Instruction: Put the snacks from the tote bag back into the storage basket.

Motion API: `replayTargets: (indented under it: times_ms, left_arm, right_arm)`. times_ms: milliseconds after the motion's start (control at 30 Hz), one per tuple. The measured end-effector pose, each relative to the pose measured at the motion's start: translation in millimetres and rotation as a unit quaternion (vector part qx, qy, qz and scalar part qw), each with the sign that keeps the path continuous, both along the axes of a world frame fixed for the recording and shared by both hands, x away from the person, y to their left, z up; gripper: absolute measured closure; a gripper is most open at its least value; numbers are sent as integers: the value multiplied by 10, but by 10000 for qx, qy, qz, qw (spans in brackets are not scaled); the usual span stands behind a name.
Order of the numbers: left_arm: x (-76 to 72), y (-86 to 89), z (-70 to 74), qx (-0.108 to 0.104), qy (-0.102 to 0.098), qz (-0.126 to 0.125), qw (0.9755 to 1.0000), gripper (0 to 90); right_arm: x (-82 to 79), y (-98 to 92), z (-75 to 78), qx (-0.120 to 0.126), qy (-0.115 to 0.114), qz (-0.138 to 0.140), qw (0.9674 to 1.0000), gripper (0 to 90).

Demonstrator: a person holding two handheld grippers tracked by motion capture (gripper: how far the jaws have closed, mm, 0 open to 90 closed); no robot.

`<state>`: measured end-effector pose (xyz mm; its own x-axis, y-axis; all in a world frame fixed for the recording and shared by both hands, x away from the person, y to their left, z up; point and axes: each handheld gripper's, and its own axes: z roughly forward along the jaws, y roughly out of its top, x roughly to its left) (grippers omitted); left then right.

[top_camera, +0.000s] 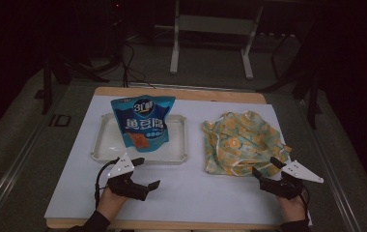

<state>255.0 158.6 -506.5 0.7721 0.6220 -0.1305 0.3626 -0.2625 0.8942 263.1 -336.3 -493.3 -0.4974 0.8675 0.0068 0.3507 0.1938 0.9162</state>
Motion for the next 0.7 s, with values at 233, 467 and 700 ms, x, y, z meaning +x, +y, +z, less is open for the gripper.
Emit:
replayTargets:
  times_ms: [233,467,700]
  left_arm:
    - [32,56,-58,-117,20,19,9999,18]
    - [15,11,-74,102,-12,-83,9999,18]
    - [-6,-7,-57,118,-50,-110,9999,18]
  right_arm:
    - [-7,5,5,20,-43,35,10000,163]
    - [-8,17,2,-18,-63,31,10000,164]
    - [-12,33,-3,-47,-71,73,9999,165]
